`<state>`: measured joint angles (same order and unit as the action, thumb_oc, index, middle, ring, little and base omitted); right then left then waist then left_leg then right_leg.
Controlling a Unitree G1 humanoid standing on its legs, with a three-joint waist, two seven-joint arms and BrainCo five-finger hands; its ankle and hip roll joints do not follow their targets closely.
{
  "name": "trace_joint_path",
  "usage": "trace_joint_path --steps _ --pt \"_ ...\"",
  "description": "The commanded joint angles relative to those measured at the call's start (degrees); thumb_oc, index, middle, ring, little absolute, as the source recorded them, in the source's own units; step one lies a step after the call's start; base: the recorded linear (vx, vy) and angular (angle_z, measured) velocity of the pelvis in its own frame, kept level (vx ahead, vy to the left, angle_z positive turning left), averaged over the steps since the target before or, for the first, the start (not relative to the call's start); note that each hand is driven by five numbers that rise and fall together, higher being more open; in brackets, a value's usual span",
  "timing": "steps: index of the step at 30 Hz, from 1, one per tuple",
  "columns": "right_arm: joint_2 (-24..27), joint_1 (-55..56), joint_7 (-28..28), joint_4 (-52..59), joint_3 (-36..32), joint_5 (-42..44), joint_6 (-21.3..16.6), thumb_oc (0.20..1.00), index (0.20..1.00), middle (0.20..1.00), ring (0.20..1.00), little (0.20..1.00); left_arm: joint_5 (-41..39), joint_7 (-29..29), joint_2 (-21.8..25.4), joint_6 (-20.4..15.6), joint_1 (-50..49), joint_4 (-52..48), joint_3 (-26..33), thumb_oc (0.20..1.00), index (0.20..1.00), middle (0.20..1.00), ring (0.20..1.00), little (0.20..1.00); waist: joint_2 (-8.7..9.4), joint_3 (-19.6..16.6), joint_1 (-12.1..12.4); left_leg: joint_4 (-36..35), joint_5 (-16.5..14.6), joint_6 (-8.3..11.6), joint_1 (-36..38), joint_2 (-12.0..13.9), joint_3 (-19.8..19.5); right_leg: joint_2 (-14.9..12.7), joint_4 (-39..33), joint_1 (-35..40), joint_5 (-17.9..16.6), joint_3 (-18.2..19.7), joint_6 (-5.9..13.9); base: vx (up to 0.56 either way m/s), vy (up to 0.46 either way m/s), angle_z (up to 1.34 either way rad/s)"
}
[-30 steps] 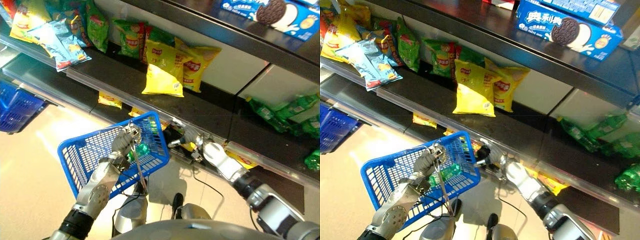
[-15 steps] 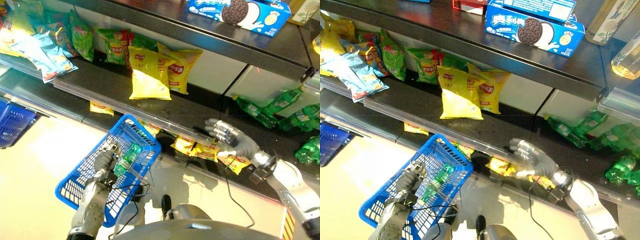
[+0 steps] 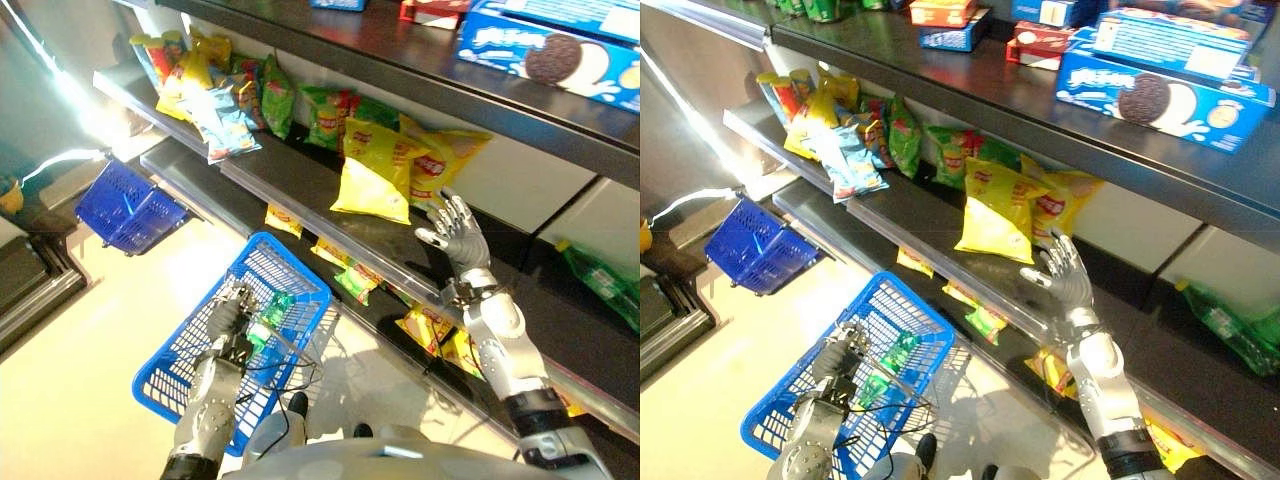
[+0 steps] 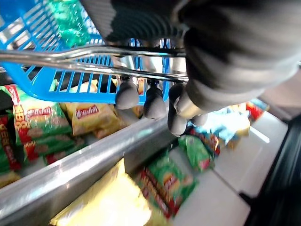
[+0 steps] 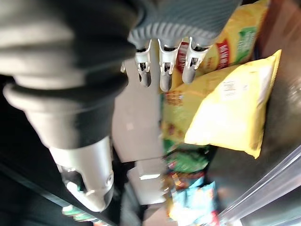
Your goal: Pick up the snacks into the basket
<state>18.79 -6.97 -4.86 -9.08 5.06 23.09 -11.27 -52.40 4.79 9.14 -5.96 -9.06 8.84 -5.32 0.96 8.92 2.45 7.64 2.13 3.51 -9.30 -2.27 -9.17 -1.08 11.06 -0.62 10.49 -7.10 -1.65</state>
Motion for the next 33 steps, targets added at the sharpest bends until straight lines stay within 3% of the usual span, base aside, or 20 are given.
trace_joint_path --steps 1,3,5,6,8,10,11,13,15,16,19,25,33 --pt "0.7 -8.0 -5.7 -1.3 -0.2 -4.5 -2.3 1.000 1.000 1.000 1.000 1.000 6.0 -3.2 4.4 -8.2 6.6 -9.7 2.0 0.200 0.200 0.200 0.200 0.200 1.69 -1.9 3.7 -4.2 2.2 -0.94 -4.6 1.1 3.0 -2.2 -12.2 7.1 -4.2 1.5 5.89 0.18 0.212 0.26" --pt "0.6 -10.5 -8.1 -5.2 -0.3 -6.7 -1.7 1.000 1.000 1.000 1.000 1.000 6.4 -3.0 5.1 -8.4 6.0 -11.5 1.7 0.200 0.200 0.200 0.200 0.200 2.48 -2.2 5.5 -3.6 1.5 -2.12 -4.5 -0.7 1.8 -3.7 -10.8 7.1 -3.1 2.1 7.01 0.24 0.244 0.02" --pt "0.1 -11.9 -9.9 -8.2 -1.3 -8.3 -1.1 1.000 1.000 1.000 1.000 1.000 7.0 -3.0 6.3 -7.9 5.9 -13.3 1.0 0.200 0.200 0.200 0.200 0.200 3.71 -1.8 6.5 -2.2 0.5 -3.38 -4.8 -1.3 2.6 -4.5 -2.2 4.4 -1.8 2.6 7.88 0.22 0.238 -0.06" --pt "0.2 -12.5 -10.2 -9.0 -1.2 -8.9 -0.8 1.000 1.000 1.000 1.000 1.000 7.4 -3.4 7.2 -7.9 6.0 -13.7 0.8 0.200 0.200 0.200 0.200 0.200 4.10 -1.0 6.5 -1.9 -0.1 -3.94 -4.4 -1.2 2.7 -4.8 3.0 1.6 -3.7 2.7 8.64 0.13 0.217 0.11" --pt "0.2 -15.8 -12.2 -13.0 -0.5 -10.6 0.4 1.000 1.000 1.000 1.000 1.000 8.5 -3.2 8.9 -8.3 7.1 -13.8 0.1 0.200 0.200 0.200 0.200 0.200 4.64 1.4 6.4 -0.6 -1.6 -5.29 -3.8 -1.9 2.9 -7.0 13.9 -4.8 -10.7 2.8 11.38 0.06 0.215 0.15" --pt "0.2 -17.6 -12.8 -14.0 -0.1 -10.6 0.9 1.000 1.000 1.000 1.000 1.000 8.7 -2.6 9.3 -8.5 7.7 -14.0 0.1 0.200 0.200 0.200 0.200 0.200 3.72 2.5 6.2 -0.9 -1.4 -5.41 -3.4 -1.1 2.7 -6.5 16.6 -7.1 -11.3 2.6 11.22 0.05 0.148 -0.12" --pt "0.0 -19.6 -14.3 -18.0 -0.3 -10.7 1.3 1.000 1.000 1.000 1.000 1.000 8.9 -2.7 9.4 -8.9 7.1 -15.1 0.1 0.200 0.200 0.200 0.200 0.200 3.29 3.2 6.4 -2.4 -2.2 -5.63 -1.5 -0.5 2.4 -6.9 15.3 -9.6 -10.2 1.1 10.63 0.17 0.108 -0.06" --pt "1.5 -21.6 -15.4 -21.4 -0.7 -10.3 1.6 1.000 1.000 1.000 1.000 1.000 8.7 -2.6 9.4 -9.1 7.4 -15.8 -0.2 0.200 0.200 0.200 0.200 0.200 4.06 4.0 5.9 -3.7 -2.4 -5.29 -0.4 -1.4 1.7 -4.4 7.6 -10.5 -8.2 1.8 9.52 0.20 0.048 -0.16" --pt "2.8 -23.0 -16.7 -24.2 -0.4 -8.4 1.1 1.000 1.000 1.000 1.000 1.000 8.1 -2.2 9.7 -9.5 9.1 -15.2 -1.3 0.200 0.200 0.200 0.200 0.200 5.29 5.6 4.5 -3.9 -3.3 -5.03 0.5 -3.1 0.5 -2.2 -4.1 -12.6 -9.4 5.4 8.77 0.19 -0.071 -0.06" --pt "3.2 -22.6 -17.1 -23.6 -0.1 -8.1 1.1 1.000 1.000 1.000 1.000 1.000 8.7 -1.7 9.7 -9.7 9.6 -14.6 -1.7 0.200 0.200 0.200 0.200 0.200 5.46 5.7 3.7 -3.1 -4.0 -4.97 0.6 -3.4 -0.5 -1.5 -4.4 -12.3 -10.5 8.2 9.02 0.16 -0.053 0.18" --pt "6.6 -27.4 -17.8 -28.7 -1.0 -6.6 1.4 1.000 1.000 1.000 1.000 1.000 8.5 -2.6 9.8 -9.8 8.6 -16.6 -2.4 0.200 0.200 0.200 0.200 0.200 6.02 7.0 4.5 -0.7 -5.2 -4.54 -1.6 -4.6 -1.2 -2.4 -6.2 -10.7 -11.4 8.9 8.68 0.01 -0.034 0.73" --pt "10.4 -40.9 -20.8 -43.4 1.1 -3.0 1.6 1.000 1.000 1.000 1.000 1.000 7.9 -1.4 9.7 -10.2 9.1 -17.3 -5.4 0.200 0.200 0.200 0.200 0.200 6.55 9.2 5.6 2.3 -6.0 -3.53 -6.0 -4.5 -1.6 -1.9 -7.1 -12.1 -12.4 7.7 7.91 -0.01 -0.064 0.19" --pt "9.0 -36.2 -21.1 -41.8 0.1 -1.5 1.1 1.000 1.000 1.000 1.000 1.000 8.7 0.3 9.0 -9.8 9.5 -16.7 -5.2 0.200 0.200 0.200 0.200 0.200 7.62 8.9 4.9 0.3 -5.8 -3.10 -5.0 -3.3 -2.8 -1.6 -7.2 -11.1 -11.3 6.9 7.76 0.05 -0.053 0.01"
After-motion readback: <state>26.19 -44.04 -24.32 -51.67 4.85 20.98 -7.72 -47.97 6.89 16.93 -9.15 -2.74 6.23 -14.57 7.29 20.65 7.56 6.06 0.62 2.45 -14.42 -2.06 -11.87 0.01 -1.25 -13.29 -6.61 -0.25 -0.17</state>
